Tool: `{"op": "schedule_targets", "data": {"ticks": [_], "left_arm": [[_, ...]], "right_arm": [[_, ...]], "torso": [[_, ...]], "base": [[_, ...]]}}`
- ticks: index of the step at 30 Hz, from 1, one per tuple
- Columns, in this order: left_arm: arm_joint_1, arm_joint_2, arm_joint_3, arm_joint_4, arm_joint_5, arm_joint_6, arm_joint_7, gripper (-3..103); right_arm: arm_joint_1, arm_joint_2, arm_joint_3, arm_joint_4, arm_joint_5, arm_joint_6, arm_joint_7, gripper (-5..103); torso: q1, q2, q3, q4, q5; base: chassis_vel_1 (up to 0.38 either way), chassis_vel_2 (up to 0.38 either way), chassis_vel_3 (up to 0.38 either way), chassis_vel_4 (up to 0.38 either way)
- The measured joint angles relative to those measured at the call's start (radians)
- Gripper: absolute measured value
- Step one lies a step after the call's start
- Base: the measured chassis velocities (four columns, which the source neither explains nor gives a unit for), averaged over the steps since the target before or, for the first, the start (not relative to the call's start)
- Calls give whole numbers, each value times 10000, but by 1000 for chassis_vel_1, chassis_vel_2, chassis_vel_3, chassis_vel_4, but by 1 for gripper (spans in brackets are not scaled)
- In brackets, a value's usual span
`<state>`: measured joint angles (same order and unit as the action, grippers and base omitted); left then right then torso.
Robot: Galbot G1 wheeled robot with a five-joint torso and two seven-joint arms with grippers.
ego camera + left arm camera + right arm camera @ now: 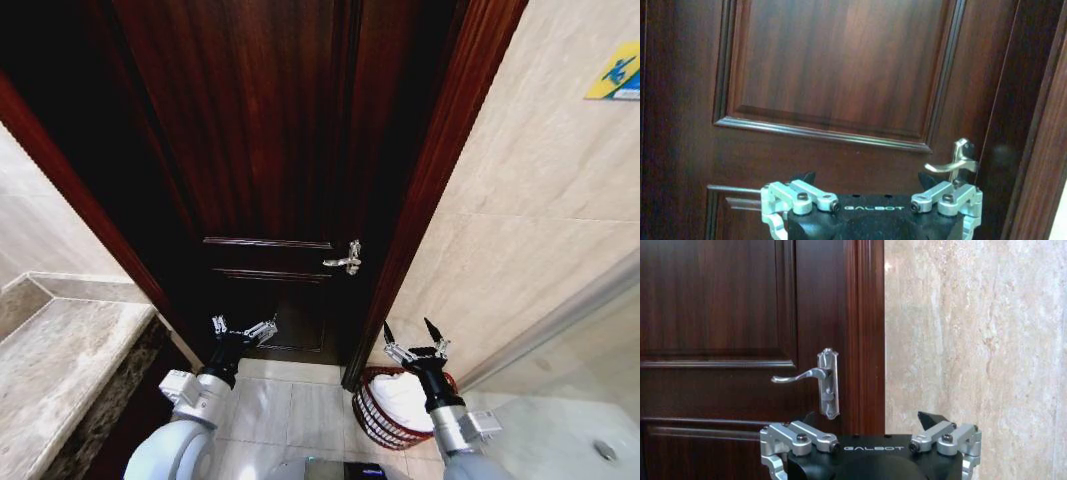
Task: Discard the used towel into the hamper.
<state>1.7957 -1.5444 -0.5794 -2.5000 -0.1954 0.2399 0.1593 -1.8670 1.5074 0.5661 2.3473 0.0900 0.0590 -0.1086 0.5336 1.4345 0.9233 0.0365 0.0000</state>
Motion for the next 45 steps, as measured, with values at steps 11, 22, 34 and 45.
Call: {"op": "schedule_targets", "data": {"ticks": [11, 22, 34, 45], "left_arm": [[0, 0, 0, 0, 0, 0, 0, 100], [0, 0, 0, 0, 0, 0, 0, 100], [0, 0, 0, 0, 0, 0, 0, 100], [0, -3, 1, 0, 0, 0, 0, 100]], "right_arm": [[-1, 0, 1, 0, 0, 0, 0, 100], [-1, 0, 0, -1, 0, 1, 1, 100], [-1, 0, 0, -1, 1, 0, 1, 100], [-1, -2, 6, -1, 1, 1, 1, 100]], "torso": [[-2, 1, -1, 0, 0], [-2, 1, 0, 0, 0], [0, 1, 0, 0, -1], [-1, 1, 0, 0, 4]], "base": [[77, -68, -66, 68], [35, -46, -37, 43], [-2, -8, 0, 10], [-70, -98, 78, 95]]}}
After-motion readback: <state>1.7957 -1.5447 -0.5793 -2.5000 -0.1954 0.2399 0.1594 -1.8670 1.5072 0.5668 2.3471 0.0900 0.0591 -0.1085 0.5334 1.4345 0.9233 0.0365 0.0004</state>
